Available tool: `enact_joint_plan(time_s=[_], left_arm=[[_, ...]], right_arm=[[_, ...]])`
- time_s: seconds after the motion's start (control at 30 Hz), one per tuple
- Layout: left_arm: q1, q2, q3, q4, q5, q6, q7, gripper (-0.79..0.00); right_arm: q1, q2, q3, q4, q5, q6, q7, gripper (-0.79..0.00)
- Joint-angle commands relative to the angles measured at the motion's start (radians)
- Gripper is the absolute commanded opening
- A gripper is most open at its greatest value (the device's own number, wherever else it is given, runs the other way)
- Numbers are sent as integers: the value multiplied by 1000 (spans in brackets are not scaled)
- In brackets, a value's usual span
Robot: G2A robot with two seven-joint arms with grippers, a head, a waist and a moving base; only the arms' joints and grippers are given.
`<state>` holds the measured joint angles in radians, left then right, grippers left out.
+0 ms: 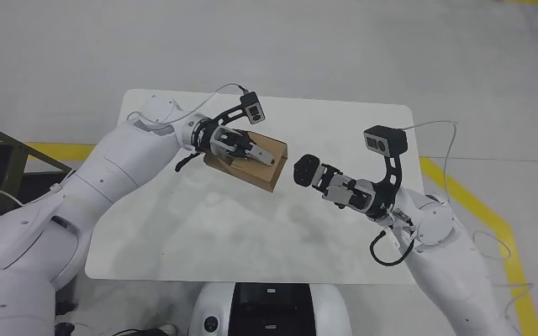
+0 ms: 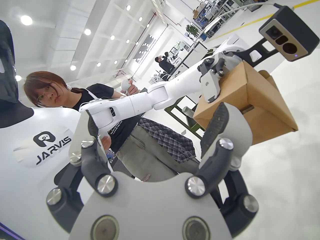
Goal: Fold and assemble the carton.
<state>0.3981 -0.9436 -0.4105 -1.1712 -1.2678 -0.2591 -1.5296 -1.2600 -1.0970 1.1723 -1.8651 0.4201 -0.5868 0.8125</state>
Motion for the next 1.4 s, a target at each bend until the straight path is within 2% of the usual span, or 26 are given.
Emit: enact_joint_plan(time_s=[0.0,0.17,0.3,0.53,1.0,1.37], left_arm=[[16,2,-14,-23,26,9,37,-785],[47,2,-48,-35,69,6,18,-785],[59,-5,-71,-35,97,-2,10,-785],[81,-19,-105,-41,134,-3,-2,-785],[87,-58,-130,-31,249,55,15,-785],[95,-82,-169,4,282,66,9,-785]], right_arm=[[-11,-1,-2,-7,-6,30,-33,0],[-33,-10,-40,-1,-30,132,-124,0],[-34,-18,-69,6,-47,165,-177,0],[-48,-26,-105,7,-34,233,-199,0],[-2,-57,-198,16,14,253,-223,0],[2,-61,-156,-2,32,253,-211,0]])
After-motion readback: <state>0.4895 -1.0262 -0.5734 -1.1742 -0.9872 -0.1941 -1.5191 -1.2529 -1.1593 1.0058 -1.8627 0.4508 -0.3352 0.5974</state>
